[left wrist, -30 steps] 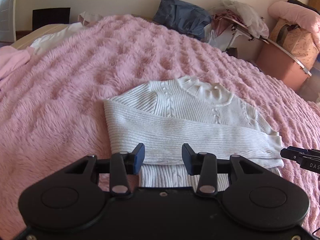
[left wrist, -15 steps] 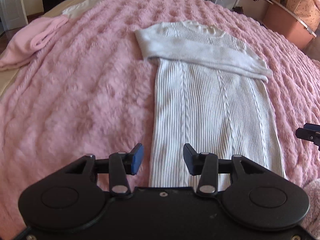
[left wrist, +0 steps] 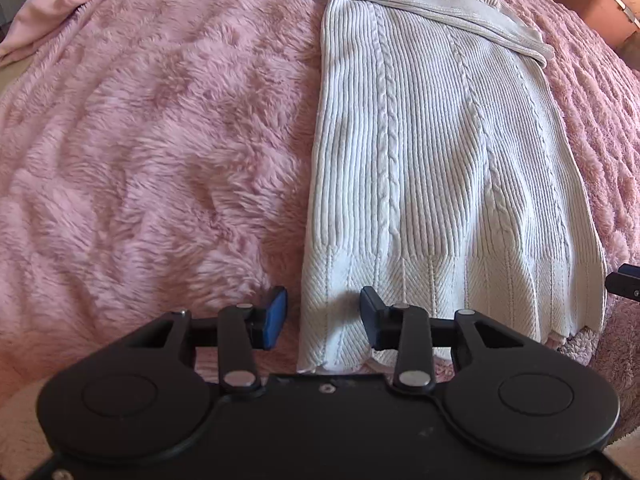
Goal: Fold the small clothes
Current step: 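Grasp the sweater hem with both tools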
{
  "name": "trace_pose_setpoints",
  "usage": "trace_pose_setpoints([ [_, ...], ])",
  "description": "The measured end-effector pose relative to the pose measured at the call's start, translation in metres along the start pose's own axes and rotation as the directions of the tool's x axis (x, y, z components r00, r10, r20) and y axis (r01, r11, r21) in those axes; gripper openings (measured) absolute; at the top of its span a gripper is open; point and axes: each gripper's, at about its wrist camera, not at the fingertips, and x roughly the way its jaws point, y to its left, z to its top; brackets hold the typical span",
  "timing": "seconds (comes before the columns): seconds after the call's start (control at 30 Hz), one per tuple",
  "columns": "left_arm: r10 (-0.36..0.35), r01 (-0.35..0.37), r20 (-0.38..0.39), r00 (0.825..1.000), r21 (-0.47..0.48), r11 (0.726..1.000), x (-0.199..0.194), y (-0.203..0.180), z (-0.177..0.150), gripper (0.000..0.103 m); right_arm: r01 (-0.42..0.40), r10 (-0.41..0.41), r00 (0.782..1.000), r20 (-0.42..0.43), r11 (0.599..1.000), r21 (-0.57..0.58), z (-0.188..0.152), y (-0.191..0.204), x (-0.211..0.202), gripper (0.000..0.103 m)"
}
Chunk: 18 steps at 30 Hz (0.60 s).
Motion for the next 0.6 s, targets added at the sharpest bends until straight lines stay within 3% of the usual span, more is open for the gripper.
trace_pose_setpoints([
  [0.17, -0.042, 0.041, -0.025, 0.999, -0.029, 0.999, 0.005, 0.001, 0.005, 0.028, 0.005, -0.004, 1.0, -0.029, 1.0, 0.011, -0.002, -0.003, 0.007, 0.043],
  [0.33, -0.053, 0.052, -0.042, 0.998, -0.022, 0.998, 0.01, 0.001, 0.008, 0.027, -0.01, 0.011, 0.998, -0.062, 1.0, 0.02, -0.002, -0.003, 0.017, 0.042],
  [0.4, -0.065, 0.063, -0.045, 0.997, -0.031, 0.998, 0.012, 0.002, 0.008, 0.024, -0.018, 0.02, 0.997, -0.077, 1.0, 0.02, -0.003, -0.002, 0.021, 0.039],
  [0.5, -0.084, 0.082, -0.052, 0.995, -0.05, 0.995, 0.014, 0.006, 0.01, 0.017, -0.037, 0.04, 0.994, -0.098, 0.999, 0.032, -0.006, -0.001, 0.027, 0.023],
  [0.53, -0.088, 0.085, -0.053, 0.995, -0.052, 0.995, 0.015, 0.007, 0.01, 0.014, -0.04, 0.044, 0.994, -0.102, 0.999, 0.034, -0.006, -0.001, 0.029, 0.014],
  [0.6, -0.094, 0.091, -0.057, 0.994, -0.06, 0.994, 0.015, 0.009, 0.01, 0.005, -0.042, 0.045, 0.994, -0.102, 0.998, 0.037, -0.007, 0.0, 0.029, 0.012],
])
